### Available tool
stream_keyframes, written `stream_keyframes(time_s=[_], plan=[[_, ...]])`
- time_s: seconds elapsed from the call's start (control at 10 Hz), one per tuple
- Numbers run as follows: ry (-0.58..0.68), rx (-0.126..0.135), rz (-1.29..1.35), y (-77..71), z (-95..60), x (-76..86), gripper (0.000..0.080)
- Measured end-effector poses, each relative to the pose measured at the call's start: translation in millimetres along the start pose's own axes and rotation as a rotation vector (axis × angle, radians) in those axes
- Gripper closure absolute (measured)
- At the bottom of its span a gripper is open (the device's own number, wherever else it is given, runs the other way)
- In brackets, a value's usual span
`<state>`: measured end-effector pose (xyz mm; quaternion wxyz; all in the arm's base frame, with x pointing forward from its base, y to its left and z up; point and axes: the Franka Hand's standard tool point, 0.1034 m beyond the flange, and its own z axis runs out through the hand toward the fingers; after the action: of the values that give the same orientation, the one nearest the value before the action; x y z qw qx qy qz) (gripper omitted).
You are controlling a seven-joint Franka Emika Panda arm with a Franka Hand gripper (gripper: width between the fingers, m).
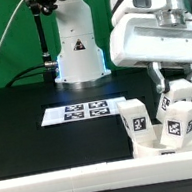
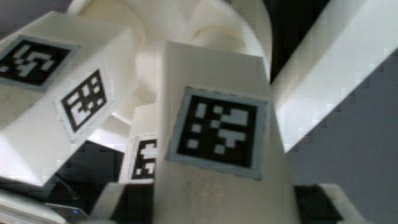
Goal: Assemble stool
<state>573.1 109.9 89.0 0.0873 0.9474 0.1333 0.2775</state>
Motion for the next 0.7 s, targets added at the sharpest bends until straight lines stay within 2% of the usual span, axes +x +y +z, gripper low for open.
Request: stream_keyframes(time_s=[0.2, 0.3, 0.4, 0.5, 0.6, 0.7], plan=[[0.011, -0.003, -0.003, 0.3, -0.1, -0.1, 0.0472], [0.011, -0.003, -0.004, 0.3, -0.1, -0.1, 0.0389], [0.011, -0.002, -0.005, 0.3, -0.1, 0.1, 0.0218], [-0.001, 0.002, -0.004, 0.4, -1.7, 1.5, 0.0218], [-0.002, 0.006, -0.003, 1.3, -4.6, 4.3, 0.0164], [-0.008, 0.011, 0.001, 0.9, -7.0, 5.7, 0.0152]])
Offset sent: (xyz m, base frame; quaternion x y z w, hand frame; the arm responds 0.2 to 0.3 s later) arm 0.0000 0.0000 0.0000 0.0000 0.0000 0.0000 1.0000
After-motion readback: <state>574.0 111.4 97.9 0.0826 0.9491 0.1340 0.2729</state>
